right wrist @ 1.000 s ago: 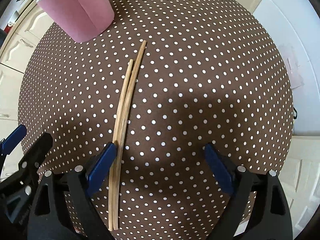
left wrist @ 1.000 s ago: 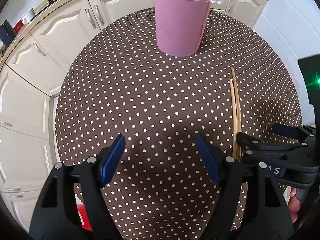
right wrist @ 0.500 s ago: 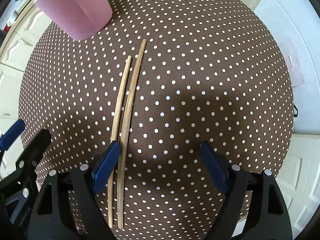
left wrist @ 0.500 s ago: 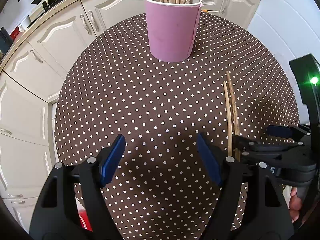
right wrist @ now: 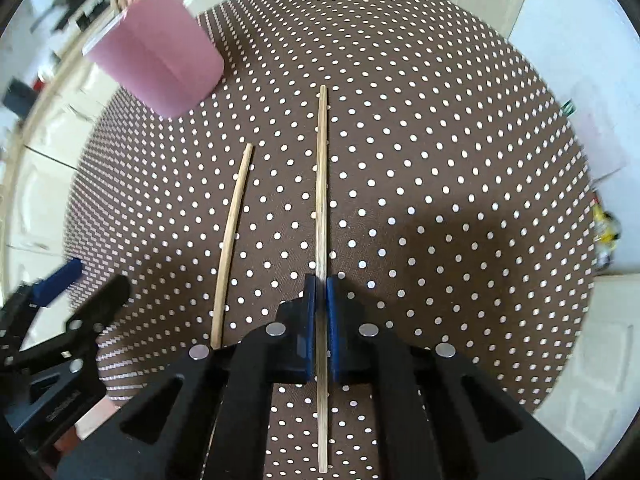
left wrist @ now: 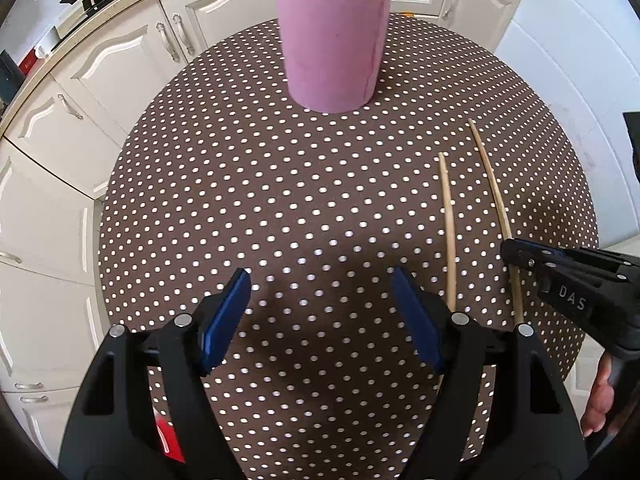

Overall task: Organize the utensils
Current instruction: 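Lower both tools to the last two sticks and close each on one, then lift both held sticks upright and carry them over the pink cup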

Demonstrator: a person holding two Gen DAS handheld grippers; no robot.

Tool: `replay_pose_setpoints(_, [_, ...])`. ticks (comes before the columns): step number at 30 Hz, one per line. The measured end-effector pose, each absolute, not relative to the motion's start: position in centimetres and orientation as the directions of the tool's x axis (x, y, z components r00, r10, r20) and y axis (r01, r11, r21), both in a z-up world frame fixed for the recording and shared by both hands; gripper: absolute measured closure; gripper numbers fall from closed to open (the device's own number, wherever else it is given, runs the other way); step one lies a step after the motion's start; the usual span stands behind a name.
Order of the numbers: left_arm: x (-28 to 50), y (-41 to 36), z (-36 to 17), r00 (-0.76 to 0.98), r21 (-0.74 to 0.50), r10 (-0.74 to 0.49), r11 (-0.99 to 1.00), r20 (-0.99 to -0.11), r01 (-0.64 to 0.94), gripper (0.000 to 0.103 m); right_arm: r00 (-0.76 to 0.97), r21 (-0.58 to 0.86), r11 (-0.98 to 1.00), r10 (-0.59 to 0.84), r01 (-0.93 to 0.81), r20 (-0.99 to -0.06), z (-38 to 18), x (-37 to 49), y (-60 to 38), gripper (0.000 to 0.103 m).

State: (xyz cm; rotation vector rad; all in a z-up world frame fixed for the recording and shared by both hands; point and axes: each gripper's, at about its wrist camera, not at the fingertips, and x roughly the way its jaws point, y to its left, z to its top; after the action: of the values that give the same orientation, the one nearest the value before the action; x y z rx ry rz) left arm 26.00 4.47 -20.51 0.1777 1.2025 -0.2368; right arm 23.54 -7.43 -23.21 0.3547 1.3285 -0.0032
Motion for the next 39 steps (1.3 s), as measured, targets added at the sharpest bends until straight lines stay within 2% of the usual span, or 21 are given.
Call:
replay_pose_setpoints(12, [25.4,-1.2,-21.0,0.289,-0.023,-0.141,0.926,-0.947,0.377,0.030,0.244,0.305,0.920,0.245,0.247,-0.938,-21.8,21.8,-12.3,0.098])
replay_pose_setpoints(15, [25.6,-2.3,-21.9,0.278,0.004,-0.110,0.925,-0.954,0.379,0.031,0.245,0.324,0.908,0.262,0.266,-0.933,-21.8,21.5,-13.6,0.098])
replay_pose_setpoints(17, [25.7,-3.0,-22.8,0.268,0.029,-0.080,0.924,-0.960,0.380,0.041,0.244,0.330,0.907,0.268,0.261,-0.932,-21.7,21.3,-14.5,0.098])
replay_pose_setpoints(18, [25.7,-3.3,-23.2,0.255,0.034,-0.069,0.924,-0.964,0.380,0.056,0.244,0.331,0.908,0.270,0.258,-0.931,-21.7,21.2,-14.8,0.098])
replay_pose_setpoints(21, [25.4,-3.9,-23.1,0.280,0.031,-0.085,0.921,-0.956,0.388,0.078,0.243,0.332,0.910,0.274,0.247,-0.931,-21.7,21.3,-15.5,0.098])
replay_pose_setpoints(22, [25.3,-4.2,-23.0,0.290,0.035,-0.086,0.920,-0.953,0.390,0.091,0.242,0.333,0.910,0.275,0.246,-0.930,-21.6,21.2,-15.7,0.098])
replay_pose_setpoints(23, [25.2,-4.3,-22.9,0.292,0.037,-0.085,0.920,-0.953,0.391,0.096,0.241,0.335,0.909,0.277,0.247,-0.930,-21.5,21.1,-15.7,0.098])
replay_pose_setpoints(29, [25.3,-4.3,-22.1,0.294,0.007,-0.107,0.932,-0.950,0.363,0.097,0.251,0.338,0.910,0.278,0.240,-0.927,-20.6,20.9,-15.3,0.098])
replay_pose_setpoints(39, [25.7,-1.5,-17.4,0.385,-0.024,-0.141,0.956,-0.912,0.291,0.097,0.359,0.379,0.910,0.301,0.170,-0.883,-17.0,21.7,-13.8,0.098])
